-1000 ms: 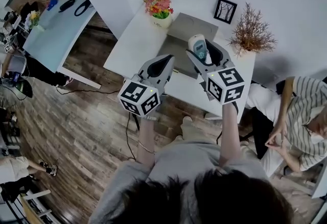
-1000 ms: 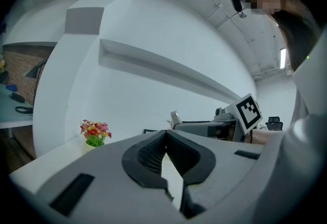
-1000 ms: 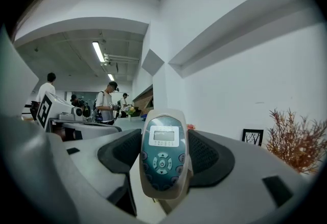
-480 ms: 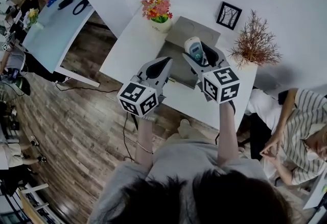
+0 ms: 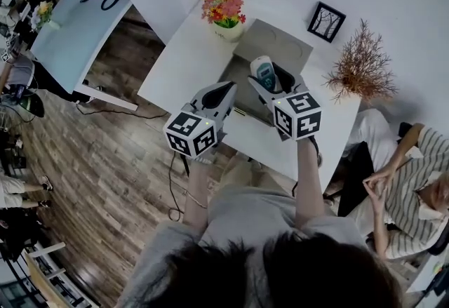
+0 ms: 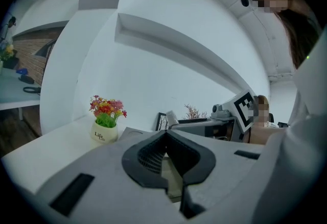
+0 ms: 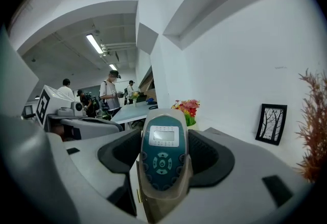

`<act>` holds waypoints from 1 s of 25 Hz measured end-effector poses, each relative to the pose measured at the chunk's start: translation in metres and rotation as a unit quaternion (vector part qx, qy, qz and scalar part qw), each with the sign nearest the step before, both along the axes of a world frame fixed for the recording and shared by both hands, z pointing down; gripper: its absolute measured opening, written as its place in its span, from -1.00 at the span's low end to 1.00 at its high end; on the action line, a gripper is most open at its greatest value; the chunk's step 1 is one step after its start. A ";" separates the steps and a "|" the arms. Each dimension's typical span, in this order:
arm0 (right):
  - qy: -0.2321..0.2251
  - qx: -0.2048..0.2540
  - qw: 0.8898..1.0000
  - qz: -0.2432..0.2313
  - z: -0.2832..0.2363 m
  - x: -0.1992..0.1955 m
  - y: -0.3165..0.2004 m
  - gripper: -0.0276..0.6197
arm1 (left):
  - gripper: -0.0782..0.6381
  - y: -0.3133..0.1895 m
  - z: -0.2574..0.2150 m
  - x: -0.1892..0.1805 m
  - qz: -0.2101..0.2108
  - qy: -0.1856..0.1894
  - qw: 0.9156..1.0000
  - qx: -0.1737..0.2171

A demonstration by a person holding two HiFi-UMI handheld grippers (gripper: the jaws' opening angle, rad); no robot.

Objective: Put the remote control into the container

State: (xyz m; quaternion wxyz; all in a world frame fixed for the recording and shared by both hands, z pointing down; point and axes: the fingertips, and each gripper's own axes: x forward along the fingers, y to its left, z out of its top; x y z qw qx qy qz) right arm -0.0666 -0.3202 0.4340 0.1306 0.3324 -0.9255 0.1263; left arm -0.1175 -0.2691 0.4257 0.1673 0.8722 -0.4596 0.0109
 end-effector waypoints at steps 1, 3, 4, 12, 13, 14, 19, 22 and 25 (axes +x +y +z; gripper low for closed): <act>0.003 -0.005 1.000 0.001 0.004 -0.002 -0.003 -0.03 | -0.77 -0.003 0.004 -0.001 0.003 0.001 1.000 -0.006; 0.011 -0.016 1.000 0.000 0.013 -0.006 -0.009 -0.03 | -0.77 -0.010 0.012 -0.004 0.007 0.004 1.000 -0.018; 0.015 -0.022 1.000 0.000 0.018 -0.008 -0.011 -0.03 | -0.77 -0.013 0.017 -0.004 0.009 0.005 1.000 -0.025; 0.061 -0.072 0.995 -0.010 0.069 -0.019 -0.025 -0.03 | -0.77 -0.031 0.051 -0.007 0.021 0.012 0.997 -0.067; 0.065 -0.078 0.995 -0.012 0.074 -0.020 -0.027 -0.03 | -0.77 -0.032 0.055 -0.008 0.020 0.012 0.997 -0.071; 0.068 -0.083 0.994 -0.014 0.079 -0.021 -0.029 -0.03 | -0.77 -0.035 0.058 -0.008 0.020 0.012 0.997 -0.075; 0.092 -0.111 0.989 -0.025 0.106 -0.026 -0.033 -0.03 | -0.77 -0.043 0.075 -0.010 0.021 0.014 0.995 -0.096; 0.111 -0.124 0.985 -0.033 0.120 -0.028 -0.033 -0.03 | -0.77 -0.047 0.084 -0.008 0.025 0.011 0.994 -0.108; 0.123 -0.139 0.982 -0.039 0.133 -0.031 -0.032 -0.03 | -0.77 -0.047 0.094 -0.007 0.031 0.010 0.992 -0.123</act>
